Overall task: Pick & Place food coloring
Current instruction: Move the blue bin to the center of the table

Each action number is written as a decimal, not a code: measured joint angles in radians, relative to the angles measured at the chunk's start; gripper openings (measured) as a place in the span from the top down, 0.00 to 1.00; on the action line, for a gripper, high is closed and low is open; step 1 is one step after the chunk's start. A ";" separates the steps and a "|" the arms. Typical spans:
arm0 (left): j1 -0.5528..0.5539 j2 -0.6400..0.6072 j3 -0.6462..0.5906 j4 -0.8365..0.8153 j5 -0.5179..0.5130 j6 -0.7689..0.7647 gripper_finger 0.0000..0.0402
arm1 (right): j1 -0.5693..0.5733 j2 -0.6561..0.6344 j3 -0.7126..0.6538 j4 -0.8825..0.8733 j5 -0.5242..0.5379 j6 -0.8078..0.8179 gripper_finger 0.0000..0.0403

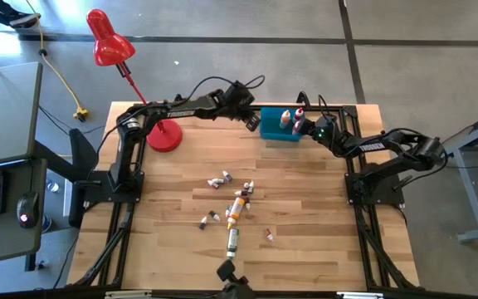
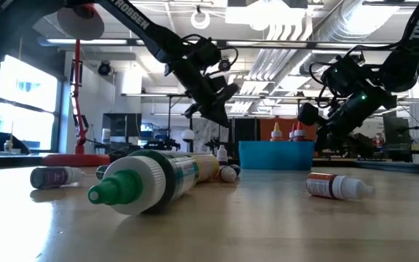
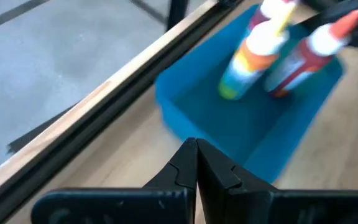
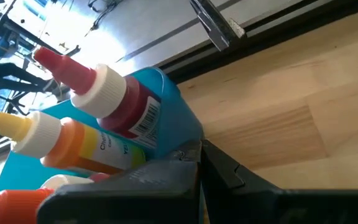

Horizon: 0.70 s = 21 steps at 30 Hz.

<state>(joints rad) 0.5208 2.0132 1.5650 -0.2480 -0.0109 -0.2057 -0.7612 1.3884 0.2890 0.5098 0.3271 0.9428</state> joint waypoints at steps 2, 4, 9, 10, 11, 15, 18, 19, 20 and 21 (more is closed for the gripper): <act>0.014 0.001 0.000 -0.018 0.001 -0.001 1.00 | 0.000 0.000 0.000 0.000 0.002 0.000 1.00; 0.027 0.001 0.000 -0.026 0.001 -0.001 1.00 | 0.000 0.000 0.000 0.000 0.003 0.000 1.00; 0.050 0.027 -0.001 -0.037 0.017 -0.011 1.00 | 0.000 0.000 0.000 0.001 0.002 0.000 1.00; 0.052 0.037 -0.002 -0.042 0.032 -0.013 1.00 | 0.000 0.000 0.000 0.003 0.003 0.000 1.00; 0.052 0.049 -0.002 -0.023 0.042 -0.013 1.00 | 0.000 0.000 0.000 0.003 0.003 0.000 1.00; 0.058 0.093 -0.001 0.038 0.112 -0.033 1.00 | 0.000 0.000 0.000 0.008 0.002 0.000 1.00; 0.058 0.104 -0.001 0.086 0.156 -0.039 1.00 | 0.000 0.000 0.000 0.011 -0.004 0.000 1.00; 0.056 0.107 -0.001 0.101 0.162 -0.039 1.00 | 0.000 0.000 0.000 0.012 -0.005 0.000 1.00; 0.055 0.109 0.000 0.108 0.167 -0.040 1.00 | 0.000 0.000 0.000 0.012 -0.004 0.000 1.00; 0.055 0.111 0.000 0.105 0.179 -0.040 1.00 | 0.000 0.000 0.000 0.014 -0.004 0.000 1.00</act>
<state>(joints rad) 0.5761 2.1246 1.5648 -0.1434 0.1676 -0.2457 -0.7612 1.3888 0.2890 0.5235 0.3227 0.9424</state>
